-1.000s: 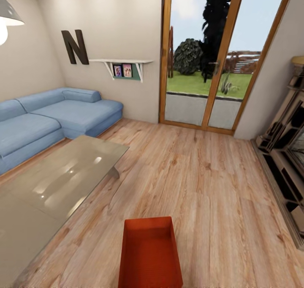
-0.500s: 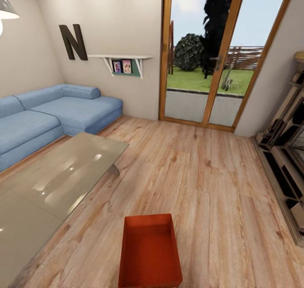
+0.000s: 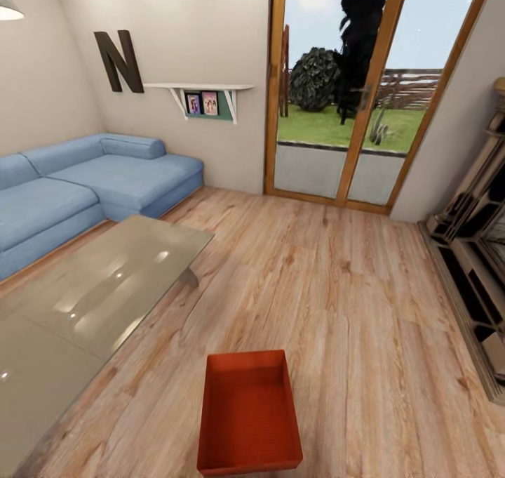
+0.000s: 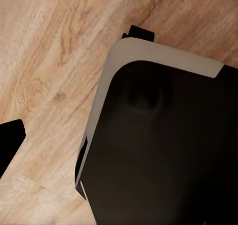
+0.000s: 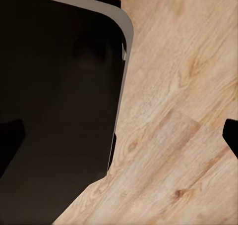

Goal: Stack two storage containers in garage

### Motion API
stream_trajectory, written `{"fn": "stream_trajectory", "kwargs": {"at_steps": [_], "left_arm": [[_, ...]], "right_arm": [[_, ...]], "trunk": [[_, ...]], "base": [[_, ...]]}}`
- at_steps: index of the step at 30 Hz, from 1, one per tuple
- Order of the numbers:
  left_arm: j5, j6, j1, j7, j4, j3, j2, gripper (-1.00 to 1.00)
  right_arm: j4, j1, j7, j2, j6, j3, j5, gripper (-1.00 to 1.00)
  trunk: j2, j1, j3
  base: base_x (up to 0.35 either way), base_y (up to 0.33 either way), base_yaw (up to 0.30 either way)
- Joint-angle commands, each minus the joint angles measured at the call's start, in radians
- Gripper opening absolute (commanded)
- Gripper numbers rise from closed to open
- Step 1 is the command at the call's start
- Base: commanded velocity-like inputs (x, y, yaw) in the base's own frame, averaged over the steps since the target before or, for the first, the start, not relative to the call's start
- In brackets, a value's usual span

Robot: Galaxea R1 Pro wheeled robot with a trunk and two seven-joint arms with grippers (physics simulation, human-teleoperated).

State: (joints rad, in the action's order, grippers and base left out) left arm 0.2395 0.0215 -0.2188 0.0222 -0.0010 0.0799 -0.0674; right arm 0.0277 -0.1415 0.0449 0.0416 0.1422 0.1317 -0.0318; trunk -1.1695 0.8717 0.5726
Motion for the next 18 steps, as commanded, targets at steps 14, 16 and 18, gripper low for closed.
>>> {"fn": "stream_trajectory", "kwargs": {"at_steps": [14,16,18], "left_arm": [[0.001,0.002,-0.001,0.002,0.001,0.008,0.000,1.00],[0.001,0.002,-0.001,0.002,0.001,0.008,0.000,1.00],[0.001,0.002,-0.001,0.002,0.001,0.008,0.000,1.00]], "right_arm": [[0.003,-0.001,0.005,0.000,0.005,0.006,-0.003,1.00],[0.003,-0.001,0.005,0.000,0.005,0.006,-0.003,1.00],[0.003,-0.001,0.005,0.000,0.005,0.006,-0.003,1.00]], "trunk": [[-0.001,0.000,0.023],[-0.001,0.000,0.026],[-0.001,0.000,0.029]], "base": [[0.000,0.000,0.000],[0.000,0.000,0.000],[0.000,0.000,0.000]]}}
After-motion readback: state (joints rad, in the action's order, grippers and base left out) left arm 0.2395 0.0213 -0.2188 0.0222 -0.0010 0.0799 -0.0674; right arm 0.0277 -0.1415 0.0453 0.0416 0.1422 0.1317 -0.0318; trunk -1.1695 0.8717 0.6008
